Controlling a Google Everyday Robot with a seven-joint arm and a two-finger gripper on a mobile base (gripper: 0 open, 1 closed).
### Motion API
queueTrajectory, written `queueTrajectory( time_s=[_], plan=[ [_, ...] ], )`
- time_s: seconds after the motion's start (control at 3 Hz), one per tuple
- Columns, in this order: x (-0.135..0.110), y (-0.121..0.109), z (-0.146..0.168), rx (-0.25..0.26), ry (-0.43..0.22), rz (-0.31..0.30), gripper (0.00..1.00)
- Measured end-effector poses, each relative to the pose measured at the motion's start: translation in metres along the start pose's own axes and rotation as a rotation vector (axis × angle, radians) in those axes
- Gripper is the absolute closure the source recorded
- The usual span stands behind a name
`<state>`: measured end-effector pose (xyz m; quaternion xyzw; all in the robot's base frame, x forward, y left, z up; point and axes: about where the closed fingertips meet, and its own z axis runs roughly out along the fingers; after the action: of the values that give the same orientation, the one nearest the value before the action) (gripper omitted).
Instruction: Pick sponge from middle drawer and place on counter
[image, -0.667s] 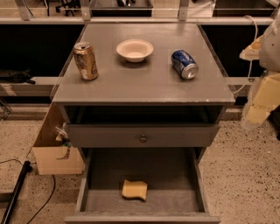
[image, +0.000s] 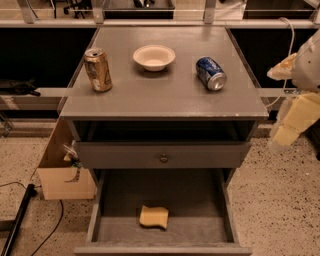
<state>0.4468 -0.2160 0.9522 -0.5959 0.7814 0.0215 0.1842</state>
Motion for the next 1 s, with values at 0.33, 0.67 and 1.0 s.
queueTrajectory(
  time_s=[0.33, 0.67, 1.0],
  plan=[
    [0.023, 0.006, 0.063, -0.098, -0.155, 0.067, 0.00],
    [0.041, 0.028, 0.128, -0.198, -0.304, 0.169, 0.00],
    [0.038, 0.051, 0.176, -0.296, -0.403, 0.189, 0.00]
  ],
)
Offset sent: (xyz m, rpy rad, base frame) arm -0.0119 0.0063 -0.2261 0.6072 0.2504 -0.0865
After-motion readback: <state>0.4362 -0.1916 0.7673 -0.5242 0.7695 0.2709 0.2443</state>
